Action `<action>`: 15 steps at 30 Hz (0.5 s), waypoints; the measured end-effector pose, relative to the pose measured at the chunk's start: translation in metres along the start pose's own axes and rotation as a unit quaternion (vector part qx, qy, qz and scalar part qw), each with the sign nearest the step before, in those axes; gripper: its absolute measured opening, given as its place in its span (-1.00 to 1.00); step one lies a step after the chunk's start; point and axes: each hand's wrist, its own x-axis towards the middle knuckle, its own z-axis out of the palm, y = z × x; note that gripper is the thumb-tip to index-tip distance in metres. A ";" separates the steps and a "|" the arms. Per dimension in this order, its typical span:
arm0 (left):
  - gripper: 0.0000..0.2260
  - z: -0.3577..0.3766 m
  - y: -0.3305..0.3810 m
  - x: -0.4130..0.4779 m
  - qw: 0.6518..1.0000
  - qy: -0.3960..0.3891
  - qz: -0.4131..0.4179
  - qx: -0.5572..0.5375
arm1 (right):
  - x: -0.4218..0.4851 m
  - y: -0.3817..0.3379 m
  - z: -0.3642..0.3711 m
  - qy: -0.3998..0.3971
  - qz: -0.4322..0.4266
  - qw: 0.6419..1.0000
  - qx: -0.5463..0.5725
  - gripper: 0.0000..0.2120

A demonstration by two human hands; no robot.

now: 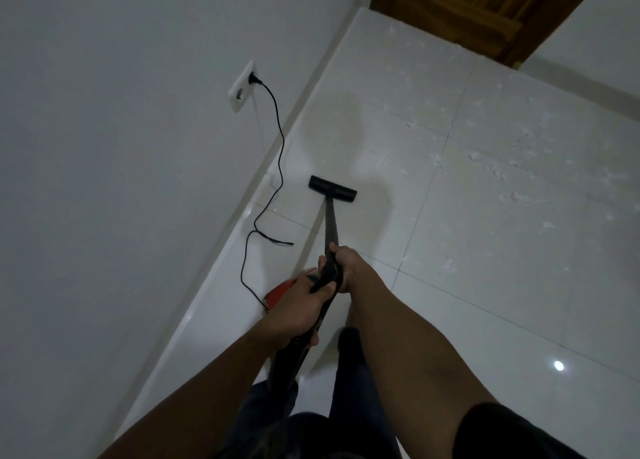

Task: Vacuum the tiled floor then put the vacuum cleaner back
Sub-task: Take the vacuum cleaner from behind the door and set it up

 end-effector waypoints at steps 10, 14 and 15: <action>-0.95 0.042 0.050 0.053 0.988 0.139 0.059 0.022 | 0.003 -0.071 -0.015 -0.066 -0.013 0.998 -0.015 -0.58; -0.86 0.063 0.060 0.068 0.986 0.152 0.066 0.002 | 0.017 -0.100 -0.022 -0.058 -0.005 0.997 -0.041 -0.58; -0.78 0.066 0.062 0.072 0.985 0.159 0.062 -0.003 | 0.018 -0.104 -0.021 -0.058 -0.006 0.997 -0.049 -0.58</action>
